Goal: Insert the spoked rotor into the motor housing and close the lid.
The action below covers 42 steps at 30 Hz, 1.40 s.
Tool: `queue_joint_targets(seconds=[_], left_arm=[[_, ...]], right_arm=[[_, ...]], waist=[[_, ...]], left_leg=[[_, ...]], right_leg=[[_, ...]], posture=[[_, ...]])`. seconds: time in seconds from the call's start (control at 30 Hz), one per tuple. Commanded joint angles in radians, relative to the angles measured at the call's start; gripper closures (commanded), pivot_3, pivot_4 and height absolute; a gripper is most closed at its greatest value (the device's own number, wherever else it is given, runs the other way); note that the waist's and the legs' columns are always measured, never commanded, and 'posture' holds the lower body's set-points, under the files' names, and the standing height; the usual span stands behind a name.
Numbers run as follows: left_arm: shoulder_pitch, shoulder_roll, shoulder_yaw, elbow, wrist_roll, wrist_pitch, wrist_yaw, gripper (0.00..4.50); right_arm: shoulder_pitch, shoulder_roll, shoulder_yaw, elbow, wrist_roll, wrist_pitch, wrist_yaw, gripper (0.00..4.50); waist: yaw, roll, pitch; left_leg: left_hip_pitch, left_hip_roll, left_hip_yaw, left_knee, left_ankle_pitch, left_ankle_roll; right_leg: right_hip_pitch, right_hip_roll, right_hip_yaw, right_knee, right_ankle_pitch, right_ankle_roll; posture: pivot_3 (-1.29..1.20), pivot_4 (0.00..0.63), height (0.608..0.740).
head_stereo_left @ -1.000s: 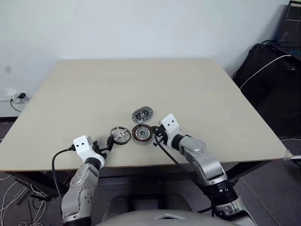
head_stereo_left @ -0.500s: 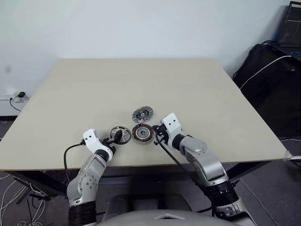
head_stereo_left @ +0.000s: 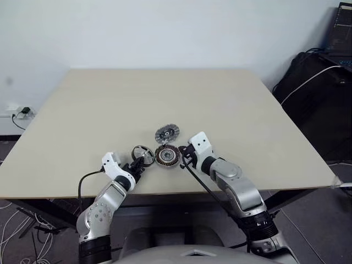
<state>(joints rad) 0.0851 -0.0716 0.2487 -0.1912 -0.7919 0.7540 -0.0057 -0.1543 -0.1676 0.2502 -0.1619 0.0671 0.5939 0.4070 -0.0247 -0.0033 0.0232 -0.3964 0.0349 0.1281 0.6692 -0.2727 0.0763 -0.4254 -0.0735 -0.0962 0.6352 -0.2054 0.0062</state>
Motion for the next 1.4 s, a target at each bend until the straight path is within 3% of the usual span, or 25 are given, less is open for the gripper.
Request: queue_joint_targets(seconds=[0.03, 0.33, 0.63, 0.93, 1.4], left_arm=[[0.024, -0.028, 0.028, -0.025, -0.021, -0.003, 0.045, 4.08], [0.092, -0.091, 0.021, -0.131, -0.118, -0.259, -0.148, 4.08], [0.052, -0.106, -0.136, -0.102, -0.279, -0.259, -0.293, 4.08], [-0.060, -0.083, -0.275, 0.082, -0.307, -0.163, -0.319, 4.08], [-0.169, -0.115, -0.208, 0.333, -0.302, -0.161, -0.286, 4.08]], right_arm=[[-0.020, 0.000, -0.011, -0.009, 0.003, -0.011, -0.008, 4.50], [-0.004, -0.015, -0.015, -0.037, 0.010, -0.006, 0.001, 4.50], [0.006, -0.031, -0.041, -0.062, 0.031, 0.003, 0.007, 4.50], [0.077, -0.092, -0.116, -0.139, 0.062, 0.038, 0.001, 4.50], [0.178, -0.144, -0.153, -0.217, 0.074, 0.091, -0.013, 4.50]], waist=[[-0.004, 0.000, 0.000], [-0.001, -0.002, 0.001], [0.010, -0.002, 0.001], [0.010, -0.002, 0.001], [0.009, -0.001, 0.002]], left_leg=[[0.000, 0.000, 0.000, 0.000, 0.000, 0.000], [-0.001, 0.001, 0.000, 0.000, 0.001, -0.002], [-0.002, -0.001, 0.000, 0.001, 0.000, 0.000], [-0.005, 0.000, -0.001, 0.006, 0.000, 0.000], [-0.005, 0.001, -0.004, 0.011, -0.001, 0.001]], right_leg=[[0.000, 0.000, 0.000, 0.000, 0.000, 0.000], [-0.003, -0.001, 0.001, 0.003, -0.002, -0.003], [-0.002, -0.002, 0.000, 0.002, -0.002, -0.002], [-0.001, 0.006, 0.001, 0.006, -0.001, -0.002], [-0.002, 0.001, -0.001, 0.007, -0.001, -0.001]], posture=[[0.00, 0.000, 0.740], [0.00, 0.000, 0.740], [0.00, 0.000, 0.740], [0.00, 0.000, 0.740], [0.00, 0.000, 0.740]])
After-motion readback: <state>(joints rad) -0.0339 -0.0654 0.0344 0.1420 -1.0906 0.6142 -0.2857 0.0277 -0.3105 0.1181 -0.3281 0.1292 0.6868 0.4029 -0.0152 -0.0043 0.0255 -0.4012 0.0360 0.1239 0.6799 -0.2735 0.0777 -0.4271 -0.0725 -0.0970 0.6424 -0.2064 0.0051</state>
